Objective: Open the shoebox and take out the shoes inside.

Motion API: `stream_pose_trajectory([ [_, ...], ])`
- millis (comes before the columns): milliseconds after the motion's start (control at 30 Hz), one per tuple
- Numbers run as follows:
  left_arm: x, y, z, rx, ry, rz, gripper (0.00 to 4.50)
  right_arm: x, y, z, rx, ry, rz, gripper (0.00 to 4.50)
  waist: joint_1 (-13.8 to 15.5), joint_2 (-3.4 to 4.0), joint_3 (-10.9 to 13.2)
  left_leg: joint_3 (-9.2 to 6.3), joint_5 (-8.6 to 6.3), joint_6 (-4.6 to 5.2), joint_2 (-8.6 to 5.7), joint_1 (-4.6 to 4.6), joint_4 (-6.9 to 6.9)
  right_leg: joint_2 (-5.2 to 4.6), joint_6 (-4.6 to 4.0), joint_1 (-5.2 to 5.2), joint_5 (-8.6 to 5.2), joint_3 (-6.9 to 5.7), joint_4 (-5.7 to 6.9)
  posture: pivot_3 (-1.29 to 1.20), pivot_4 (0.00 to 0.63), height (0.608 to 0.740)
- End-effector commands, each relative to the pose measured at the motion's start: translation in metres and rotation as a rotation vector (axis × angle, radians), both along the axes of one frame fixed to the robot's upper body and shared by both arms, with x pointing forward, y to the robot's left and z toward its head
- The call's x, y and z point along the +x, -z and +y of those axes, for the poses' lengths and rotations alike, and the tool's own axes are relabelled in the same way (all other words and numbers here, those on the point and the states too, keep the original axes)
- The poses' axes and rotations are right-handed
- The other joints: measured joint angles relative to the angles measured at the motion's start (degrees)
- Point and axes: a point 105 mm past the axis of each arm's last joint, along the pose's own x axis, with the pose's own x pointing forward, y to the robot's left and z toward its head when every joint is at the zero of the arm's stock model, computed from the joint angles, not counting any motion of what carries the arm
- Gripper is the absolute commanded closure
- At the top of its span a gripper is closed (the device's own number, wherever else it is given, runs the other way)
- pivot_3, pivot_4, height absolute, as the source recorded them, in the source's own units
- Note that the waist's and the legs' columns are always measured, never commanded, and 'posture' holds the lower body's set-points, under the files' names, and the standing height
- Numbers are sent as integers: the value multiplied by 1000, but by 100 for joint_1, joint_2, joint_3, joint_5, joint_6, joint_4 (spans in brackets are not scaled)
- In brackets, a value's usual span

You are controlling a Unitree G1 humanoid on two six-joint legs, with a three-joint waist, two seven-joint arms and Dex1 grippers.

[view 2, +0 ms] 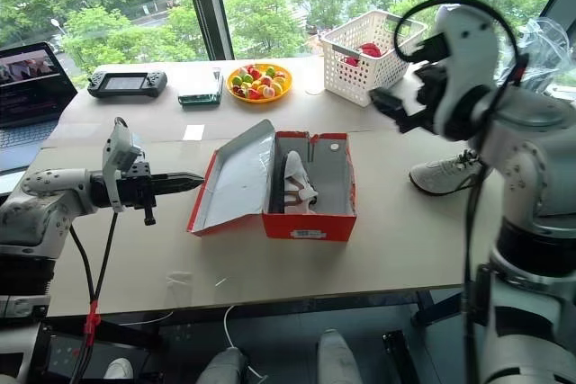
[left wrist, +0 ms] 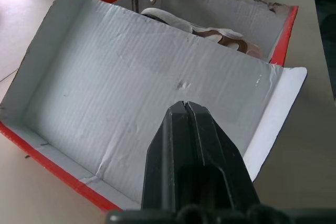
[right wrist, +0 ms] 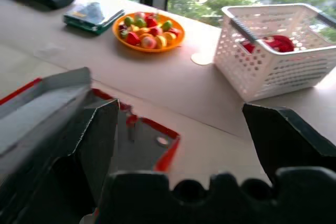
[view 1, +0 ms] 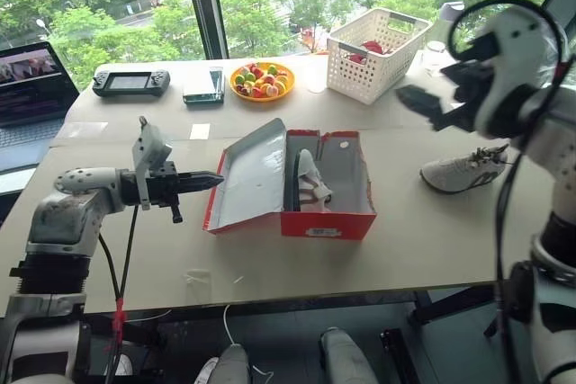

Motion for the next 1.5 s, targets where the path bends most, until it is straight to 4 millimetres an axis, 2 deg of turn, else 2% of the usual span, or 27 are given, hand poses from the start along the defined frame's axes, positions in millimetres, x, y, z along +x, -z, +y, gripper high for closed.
stream_pose_trajectory([
  [33, 2, -8, -1, 3, 9, -34, 4500, -13, 18, 24, 63, -105, 75, 13, 72, 2, 1, -2, 0, 0, 0, -5, -1, 0, -1, -4, 1, -1, 0, 0, 150, 724],
  [200, 2, -6, -4, -5, 16, -32, 4500, -2, 45, 20, 26, -23, 175, 13, 228, 2, 1, -12, 1, 1, -15, -40, 3, -19, -33, -21, 21, -15, -15, 0, 150, 724],
  [500, 0, -2, -4, -14, 14, -24, 4500, 6, 90, 26, -55, 7, 353, 13, 125, 2, 2, -11, 3, 5, -11, -22, -2, -14, -2, -18, 1, -15, -3, 0, 150, 724],
  [667, -3, 1, -5, -18, 18, -18, 4500, 13, 121, 17, -119, 44, 472, 13, 144, 2, 1, -12, 6, 10, -11, -23, -2, -14, -2, -17, 2, -15, -4, 0, 150, 724],
  [867, -3, 4, -7, -21, 21, -11, 4500, 26, 152, 31, -102, 4, 613, 13, 114, -4, -2, -11, 6, 10, -11, -8, -2, -13, -1, -2, 2, -15, -7, 0, 150, 724],
  [1000, -2, 4, -9, -22, 25, -18, 4500, 33, 167, 36, -24, -24, 724, 13, 68, -11, -10, -10, 7, 11, -1, 17, -2, -1, -7, 18, 6, -15, -3, 0, 150, 724],
  [1100, 0, 3, -9, -22, 22, -22, 4500, 40, 168, 35, 11, -20, 736, 659, 19, -25, -18, -10, 8, 12, 24, 25, 0, 27, -19, 22, 16, -13, -2, 0, 150, 724],
  [1233, 0, 3, -8, -19, 18, -25, 4500, 44, 165, 33, 19, -23, 724, 1951, -25, -25, -18, -8, 10, 16, 70, 41, -1, 73, -44, 21, 31, -13, 7, 0, 150, 724],
  [1400, 1, 2, -8, -18, 16, -26, 4500, 46, 157, 37, 30, -49, 698, 3342, -8, -25, -18, -8, 21, 34, 72, 49, 0, 76, -74, 15, 16, -13, 42, 0, 150, 724],
  [1433, 1, 2, -9, -17, 17, -26, 4500, 47, 156, 37, 27, -50, 689, 3562, -7, -25, -18, -8, 25, 41, 72, 47, 0, 76, -81, 15, 12, -13, 43, 0, 150, 724],
  [1500, 1, 2, -10, -14, 21, -26, 4500, 53, 147, 36, 48, -39, 652, 3562, -5, -25, -18, -8, 27, 44, 72, 46, -1, 76, -82, 15, 12, -13, 44, 0, 150, 724],
])
